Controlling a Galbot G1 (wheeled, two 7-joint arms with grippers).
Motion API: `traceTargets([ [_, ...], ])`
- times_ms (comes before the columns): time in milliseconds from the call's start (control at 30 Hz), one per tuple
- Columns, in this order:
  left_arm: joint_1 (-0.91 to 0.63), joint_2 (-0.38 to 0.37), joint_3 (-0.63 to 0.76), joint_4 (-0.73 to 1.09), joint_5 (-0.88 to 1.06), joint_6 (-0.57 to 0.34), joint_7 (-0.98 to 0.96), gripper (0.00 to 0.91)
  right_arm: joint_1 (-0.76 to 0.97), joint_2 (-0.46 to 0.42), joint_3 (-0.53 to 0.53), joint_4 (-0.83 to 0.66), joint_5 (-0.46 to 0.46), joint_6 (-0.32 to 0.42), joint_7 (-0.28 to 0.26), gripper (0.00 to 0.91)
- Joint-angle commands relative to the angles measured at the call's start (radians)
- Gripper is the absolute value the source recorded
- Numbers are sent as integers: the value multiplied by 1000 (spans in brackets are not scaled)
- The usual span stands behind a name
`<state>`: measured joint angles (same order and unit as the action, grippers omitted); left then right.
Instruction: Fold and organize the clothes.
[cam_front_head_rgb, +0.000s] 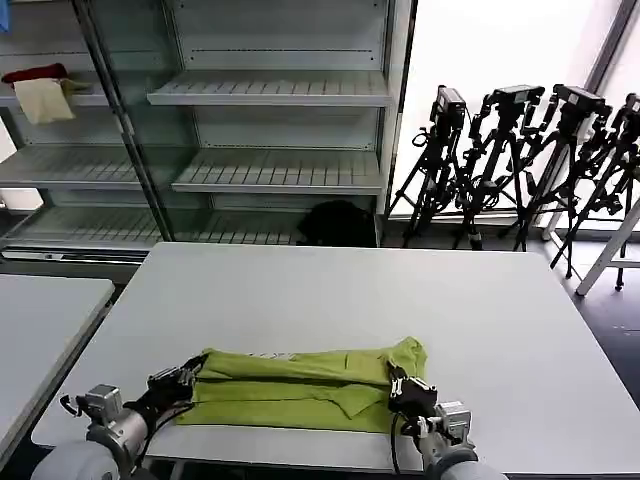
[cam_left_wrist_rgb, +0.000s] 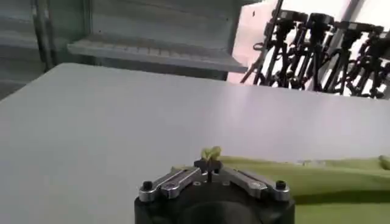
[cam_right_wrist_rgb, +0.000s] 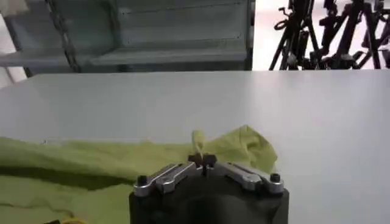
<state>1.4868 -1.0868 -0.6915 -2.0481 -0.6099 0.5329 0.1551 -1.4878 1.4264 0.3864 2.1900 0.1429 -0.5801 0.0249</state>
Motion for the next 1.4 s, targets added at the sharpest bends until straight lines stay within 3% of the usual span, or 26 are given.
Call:
traceTargets([
  [33, 53, -30, 2, -44, 125, -3, -7, 695, -36, 10, 3, 17, -81, 1, -2, 907],
  [67, 53, -36, 4, -47, 147, -4, -11, 907, -36, 16, 3, 10, -157, 3, -3, 907],
  [167, 57, -47, 4, -61, 156, -7, -28, 907, -45, 22, 1, 0, -294, 49, 1, 907],
  [267, 60, -57, 2, -76, 154, -16, -35, 907, -57, 18, -1, -1, -374, 89, 4, 907],
  [533, 75, -101, 1, -109, 136, -82, -53, 907, -93, 13, 12, 22, -397, 168, 20, 907],
  [633, 91, -146, 1, -112, 112, -140, -106, 907, -93, 7, 46, 40, -363, 215, 22, 907],
  [700, 107, -172, 3, -103, 120, -177, -142, 907, -79, 3, 81, 53, -250, 266, 32, 907],
  [767, 131, -199, 9, -87, 148, -207, -171, 907, -43, 1, 134, 60, -54, 293, 24, 907],
  [833, 141, -213, 16, -71, 162, -222, -193, 907, 2, 2, 170, 60, 45, 296, 23, 907],
  [967, 138, -237, 27, -38, 154, -223, -229, 907, 58, -5, 208, 58, 102, 278, 24, 907],
  [1033, 137, -245, 36, -30, 150, -219, -235, 806, 82, -7, 223, 56, 106, 269, 23, 907],
  [1067, 136, -247, 42, -27, 155, -219, -240, 655, 87, -7, 225, 56, 108, 264, 24, 907],
  [1100, 135, -251, 48, -26, 154, -216, -243, 595, 90, -8, 227, 57, 109, 262, 23, 907],
  [1133, 133, -255, 50, -26, 157, -211, -242, 423, 91, -7, 229, 58, 111, 260, 22, 907],
  [1200, 130, -259, 52, -27, 158, -206, -242, 232, 88, -8, 229, 61, 110, 260, 20, 907],
  [1400, 129, -258, 53, -21, 163, -176, -242, 161, 76, -6, 233, 63, 109, 263, 15, 907],
])
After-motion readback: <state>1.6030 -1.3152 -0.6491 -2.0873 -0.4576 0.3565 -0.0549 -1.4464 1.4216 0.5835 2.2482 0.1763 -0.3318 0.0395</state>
